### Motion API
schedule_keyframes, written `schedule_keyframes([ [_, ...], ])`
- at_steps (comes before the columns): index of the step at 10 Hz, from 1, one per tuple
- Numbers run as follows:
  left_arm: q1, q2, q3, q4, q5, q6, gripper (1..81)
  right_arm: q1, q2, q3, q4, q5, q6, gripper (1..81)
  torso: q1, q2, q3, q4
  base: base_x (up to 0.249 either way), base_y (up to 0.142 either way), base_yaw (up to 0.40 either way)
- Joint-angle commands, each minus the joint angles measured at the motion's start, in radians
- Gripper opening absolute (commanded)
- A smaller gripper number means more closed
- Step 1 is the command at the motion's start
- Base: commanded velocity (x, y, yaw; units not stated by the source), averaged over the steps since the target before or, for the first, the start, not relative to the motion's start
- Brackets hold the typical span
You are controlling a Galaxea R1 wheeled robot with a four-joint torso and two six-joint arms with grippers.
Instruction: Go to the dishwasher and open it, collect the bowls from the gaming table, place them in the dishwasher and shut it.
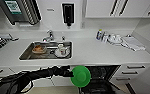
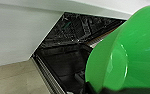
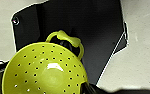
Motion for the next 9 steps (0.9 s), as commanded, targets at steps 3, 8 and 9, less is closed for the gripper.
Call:
schedule_keyframes([
  [3,-0.179,0.078,-0.051,-0.023,0.048,0.003,1.0,0.026,-0.013,0.011,-0.003,-0.086,-0.003,1.0,0.0,0.0,-0.023,0.0,0.0,0.0,0.0],
  [8,-0.231,0.21,-0.166,-0.009,0.089,0.003,1.0,0.026,0.001,0.006,-0.003,-0.085,-0.003,1.0,0.001,0.001,-0.029,0.0,0.0,0.0,0.0],
  [9,-0.233,0.231,-0.18,-0.006,0.089,0.004,1.0,0.027,0.004,0.006,-0.003,-0.085,-0.003,1.0,0.001,0.001,-0.029,0.0,0.0,0.0,0.0],
])
